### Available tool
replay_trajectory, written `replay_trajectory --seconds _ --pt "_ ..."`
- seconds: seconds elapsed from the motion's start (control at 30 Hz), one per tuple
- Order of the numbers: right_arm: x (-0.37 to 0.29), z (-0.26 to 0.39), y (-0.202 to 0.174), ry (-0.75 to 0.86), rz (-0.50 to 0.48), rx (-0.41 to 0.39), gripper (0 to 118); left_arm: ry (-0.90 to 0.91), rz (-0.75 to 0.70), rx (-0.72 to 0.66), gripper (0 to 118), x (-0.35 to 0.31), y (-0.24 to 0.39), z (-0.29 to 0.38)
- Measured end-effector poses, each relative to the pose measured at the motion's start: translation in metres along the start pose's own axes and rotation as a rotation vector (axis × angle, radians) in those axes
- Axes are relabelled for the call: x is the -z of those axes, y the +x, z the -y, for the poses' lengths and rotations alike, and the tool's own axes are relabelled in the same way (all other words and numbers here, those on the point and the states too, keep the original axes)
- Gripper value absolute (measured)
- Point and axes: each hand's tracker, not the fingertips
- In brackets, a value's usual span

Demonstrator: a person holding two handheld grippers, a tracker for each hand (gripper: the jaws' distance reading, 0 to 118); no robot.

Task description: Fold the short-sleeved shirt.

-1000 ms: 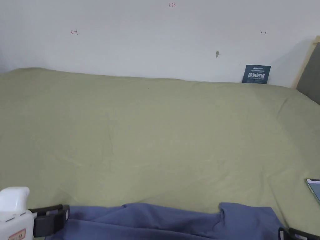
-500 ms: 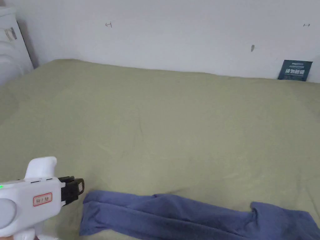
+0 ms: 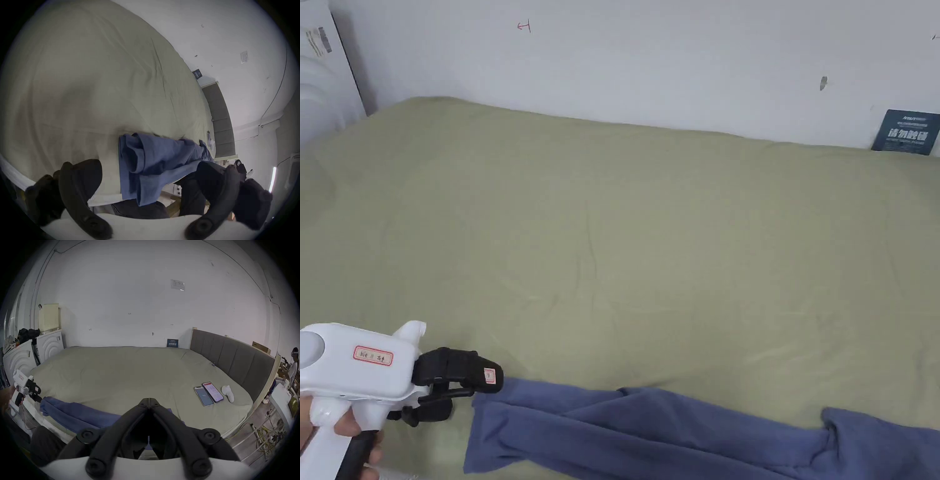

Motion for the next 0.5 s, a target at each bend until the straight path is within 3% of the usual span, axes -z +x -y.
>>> replay_trajectory --seconds 0.27,0.37,0.4,0.43,0.47,0.5 --pt "0.003 0.002 -0.003 -0.019 -0.014 -0.005 0 -0.049 0.069 -0.014 117 0.036 0.009 0.008" --pt "0.002 0.004 -0.005 -0.022 -0.025 -0.003 0 -0.063 -0.004 0.042 113 0.037 0.025 0.010" --pt "0.003 0.005 -0.005 -0.029 -0.029 0.001 0 -0.058 -0.068 0.046 103 0.038 0.026 0.009" --pt "0.003 0.007 -0.004 -0.031 -0.031 0.008 0 -0.057 -0.124 0.058 79 0.040 0.028 0.009" --pt "0.002 0.009 -0.003 -0.030 -0.035 0.017 0 -0.072 -0.100 0.014 12 0.047 0.025 0.012" --pt "0.002 0.010 -0.003 -0.035 -0.041 0.023 0 -0.072 -0.089 -0.008 8 0.049 0.024 0.013"
